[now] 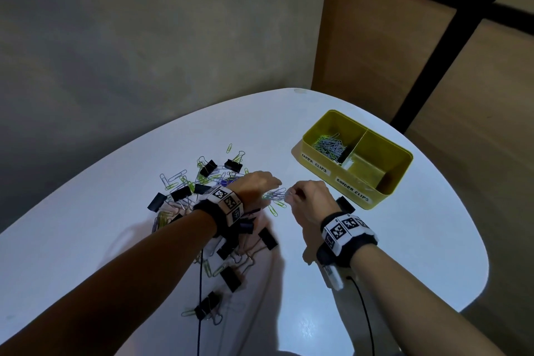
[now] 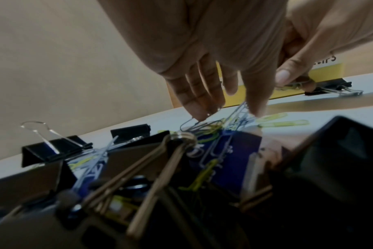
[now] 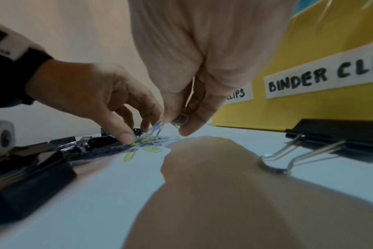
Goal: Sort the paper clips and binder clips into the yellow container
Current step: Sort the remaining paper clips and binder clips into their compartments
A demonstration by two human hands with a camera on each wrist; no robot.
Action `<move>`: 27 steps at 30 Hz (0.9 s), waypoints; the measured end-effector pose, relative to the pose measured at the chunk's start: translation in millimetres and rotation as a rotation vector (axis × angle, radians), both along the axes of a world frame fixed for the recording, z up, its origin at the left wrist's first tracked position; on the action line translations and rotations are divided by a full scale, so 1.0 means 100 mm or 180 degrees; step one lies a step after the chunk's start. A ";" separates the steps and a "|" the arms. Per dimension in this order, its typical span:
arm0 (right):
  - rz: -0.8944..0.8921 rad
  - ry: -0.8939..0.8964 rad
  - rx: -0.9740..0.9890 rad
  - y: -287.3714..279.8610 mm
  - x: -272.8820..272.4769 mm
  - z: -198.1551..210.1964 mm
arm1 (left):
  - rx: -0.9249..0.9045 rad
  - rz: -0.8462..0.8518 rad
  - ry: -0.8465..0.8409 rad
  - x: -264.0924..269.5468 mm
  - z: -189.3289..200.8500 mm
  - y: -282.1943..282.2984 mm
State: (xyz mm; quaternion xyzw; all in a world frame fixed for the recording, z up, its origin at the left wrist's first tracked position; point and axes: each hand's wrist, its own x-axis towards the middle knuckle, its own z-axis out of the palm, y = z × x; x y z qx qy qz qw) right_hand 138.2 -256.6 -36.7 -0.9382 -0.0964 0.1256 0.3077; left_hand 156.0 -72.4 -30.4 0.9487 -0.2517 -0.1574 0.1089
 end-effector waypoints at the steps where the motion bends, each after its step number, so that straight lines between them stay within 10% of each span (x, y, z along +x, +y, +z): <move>1: 0.0016 -0.0026 0.0002 -0.02 0.01 0.00 | 0.0066 -0.0020 -0.0057 0.00 0.00 0.02; 27: -0.0540 -0.0509 0.1087 -0.27 0.04 0.20 | 0.0640 0.0234 0.0041 0.10 -0.12 0.02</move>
